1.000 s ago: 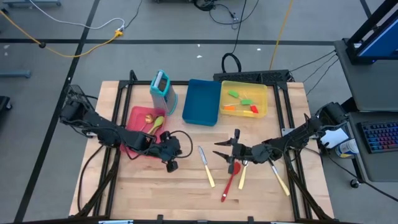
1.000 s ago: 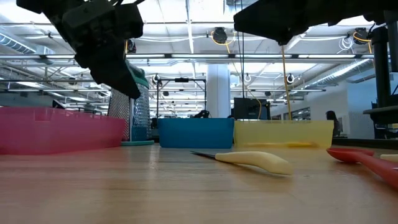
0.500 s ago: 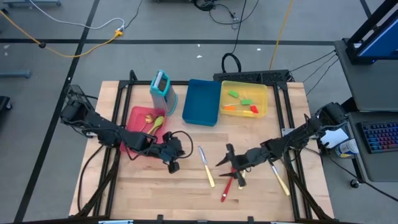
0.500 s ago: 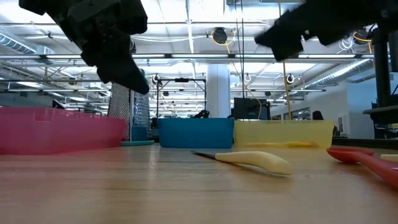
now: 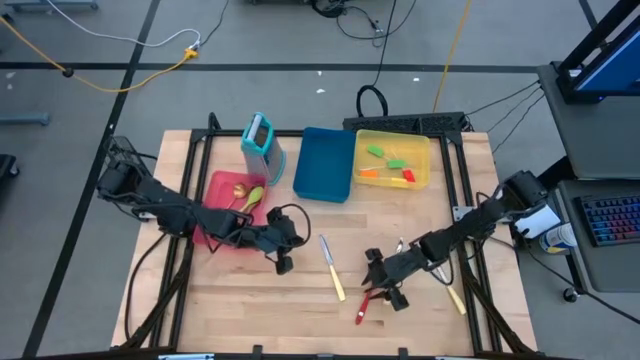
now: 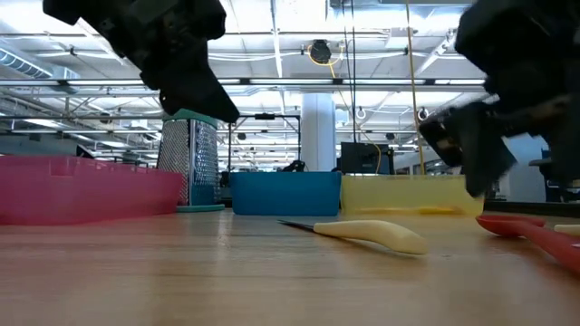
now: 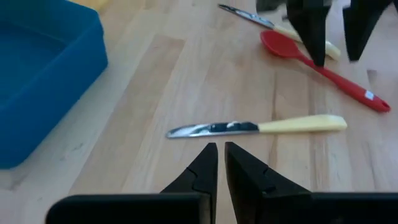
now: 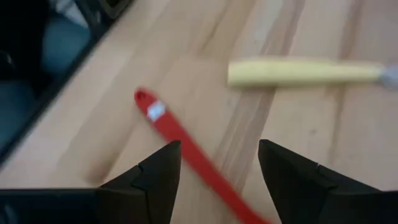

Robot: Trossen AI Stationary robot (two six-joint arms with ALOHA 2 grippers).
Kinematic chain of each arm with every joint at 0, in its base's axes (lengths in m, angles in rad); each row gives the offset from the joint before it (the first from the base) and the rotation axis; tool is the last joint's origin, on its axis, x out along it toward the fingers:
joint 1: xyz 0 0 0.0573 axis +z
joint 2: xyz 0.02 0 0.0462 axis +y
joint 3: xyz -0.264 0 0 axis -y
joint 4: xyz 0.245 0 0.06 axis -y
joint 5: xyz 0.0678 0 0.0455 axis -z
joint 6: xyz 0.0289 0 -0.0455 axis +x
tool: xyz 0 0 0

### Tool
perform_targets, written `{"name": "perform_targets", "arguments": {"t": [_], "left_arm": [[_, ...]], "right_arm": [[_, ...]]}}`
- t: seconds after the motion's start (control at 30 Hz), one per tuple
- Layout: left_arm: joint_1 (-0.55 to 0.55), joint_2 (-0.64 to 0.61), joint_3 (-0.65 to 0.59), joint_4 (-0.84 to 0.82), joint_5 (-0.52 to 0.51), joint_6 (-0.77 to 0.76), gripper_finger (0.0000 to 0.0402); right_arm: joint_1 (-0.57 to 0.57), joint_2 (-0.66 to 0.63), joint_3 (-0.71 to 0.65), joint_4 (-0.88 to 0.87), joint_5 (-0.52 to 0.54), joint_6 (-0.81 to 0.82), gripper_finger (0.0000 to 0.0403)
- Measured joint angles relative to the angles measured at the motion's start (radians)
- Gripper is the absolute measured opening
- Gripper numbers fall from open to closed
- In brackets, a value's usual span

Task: Pick & Place Kitchen Items
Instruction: Put the red serving spoon into the pink bin

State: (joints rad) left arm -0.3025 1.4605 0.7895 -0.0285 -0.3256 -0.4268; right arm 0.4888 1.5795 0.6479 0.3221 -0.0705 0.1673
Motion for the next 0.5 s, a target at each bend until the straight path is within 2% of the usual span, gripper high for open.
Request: {"name": "perform_targets", "arguments": {"t": [0.33, 0.5], "left_arm": [[0.056, 0.0, 0.0, 0.032, -0.001, -0.052, 0.0033], [0.059, 0.0, 0.0, 0.033, 0.0, -0.062, 0.0033]], "right_arm": [[0.005, 0.113, 0.001, 0.011, -0.005, -0.164, 0.0203], [0.004, 0.112, 0.001, 0.003, 0.011, -0.272, 0.0157]]}}
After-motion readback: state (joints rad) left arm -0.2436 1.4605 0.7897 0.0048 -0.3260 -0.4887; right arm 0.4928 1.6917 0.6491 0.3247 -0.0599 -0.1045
